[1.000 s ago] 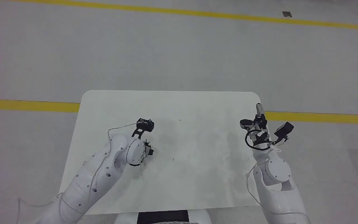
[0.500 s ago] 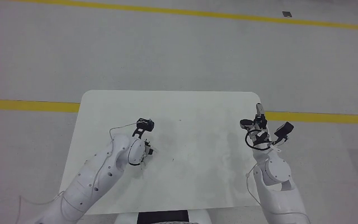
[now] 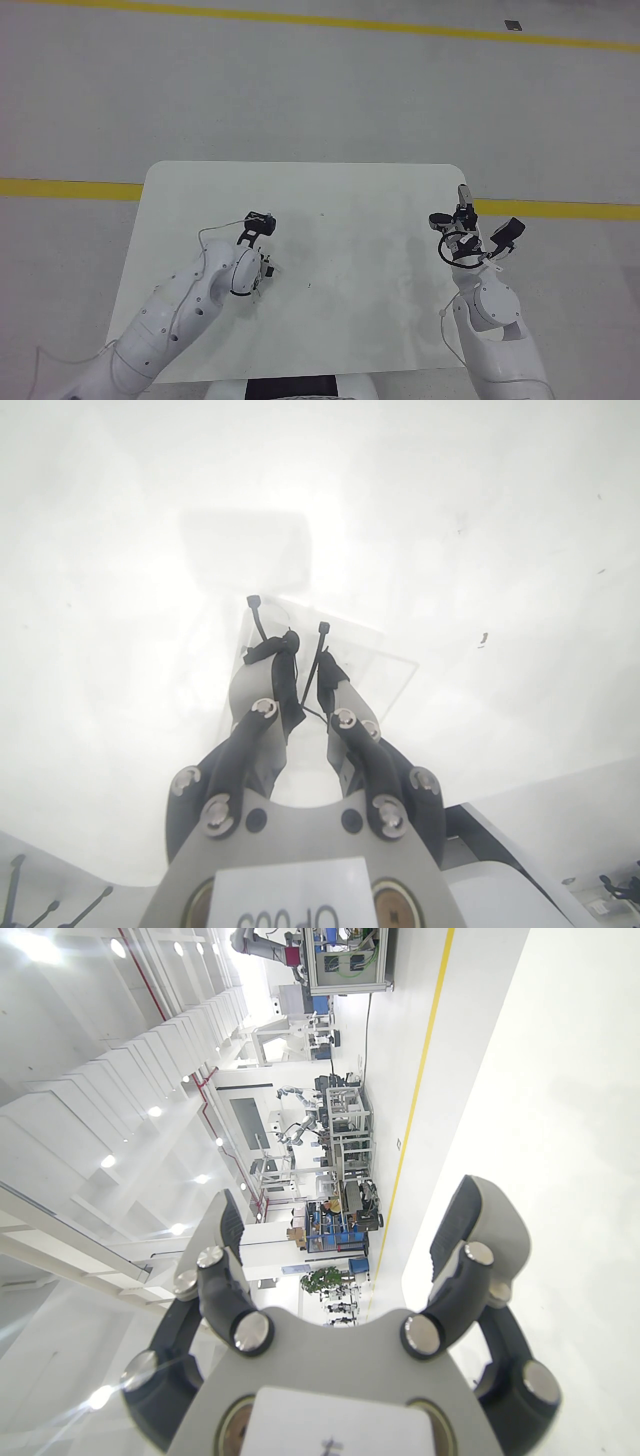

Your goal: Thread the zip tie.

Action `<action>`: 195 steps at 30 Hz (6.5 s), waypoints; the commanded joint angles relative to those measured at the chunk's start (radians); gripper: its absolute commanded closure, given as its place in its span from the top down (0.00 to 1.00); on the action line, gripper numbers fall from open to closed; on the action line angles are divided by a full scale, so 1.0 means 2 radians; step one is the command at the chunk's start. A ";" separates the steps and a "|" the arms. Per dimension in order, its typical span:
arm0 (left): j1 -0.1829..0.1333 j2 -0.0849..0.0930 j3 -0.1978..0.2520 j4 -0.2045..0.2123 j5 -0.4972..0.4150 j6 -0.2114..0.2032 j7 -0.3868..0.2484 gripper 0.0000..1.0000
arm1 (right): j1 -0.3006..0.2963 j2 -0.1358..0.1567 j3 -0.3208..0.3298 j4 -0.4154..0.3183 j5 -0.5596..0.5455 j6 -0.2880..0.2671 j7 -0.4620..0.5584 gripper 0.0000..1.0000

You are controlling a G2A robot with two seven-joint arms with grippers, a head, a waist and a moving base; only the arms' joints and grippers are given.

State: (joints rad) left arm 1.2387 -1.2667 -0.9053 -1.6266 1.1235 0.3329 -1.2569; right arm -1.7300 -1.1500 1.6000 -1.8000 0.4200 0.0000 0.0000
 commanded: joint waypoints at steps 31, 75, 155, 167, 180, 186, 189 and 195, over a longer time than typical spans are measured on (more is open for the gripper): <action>0.060 0.037 -0.068 -0.153 0.055 -0.103 -0.067 0.00 | 0.000 0.000 0.000 0.000 0.000 0.000 0.000 1.00; 0.068 0.115 -0.180 -0.152 -0.283 -0.336 -0.049 0.00 | 0.000 0.000 0.000 0.000 0.000 0.000 0.000 1.00; -0.071 0.137 -0.003 -0.154 -0.011 -0.336 0.098 0.00 | 0.228 -0.015 -0.248 0.071 -0.191 0.170 0.266 1.00; -0.077 0.140 0.004 -0.147 -0.021 -0.336 0.108 0.00 | 0.251 -0.022 -0.265 0.107 -0.158 0.170 0.264 1.00; -0.083 0.135 0.023 -0.120 -0.003 -0.326 0.132 0.00 | 0.254 -0.022 -0.271 0.128 -0.083 0.170 0.349 1.00; -0.085 0.134 0.024 -0.117 -0.002 -0.322 0.124 0.00 | 0.257 -0.022 -0.276 0.133 -0.082 0.170 0.352 1.00; -0.085 0.134 0.024 -0.117 -0.002 -0.322 0.124 0.00 | 0.257 -0.022 -0.276 0.133 -0.082 0.170 0.352 1.00; -0.085 0.134 0.024 -0.117 -0.002 -0.322 0.124 0.00 | 0.254 -0.024 -0.283 0.132 -0.071 0.156 0.351 1.00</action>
State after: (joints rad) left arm 1.0679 -0.9977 -0.8573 -1.8607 1.1193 -0.3113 -1.0083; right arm -1.2246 -1.1965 1.0348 -1.5385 0.2726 0.3145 0.7001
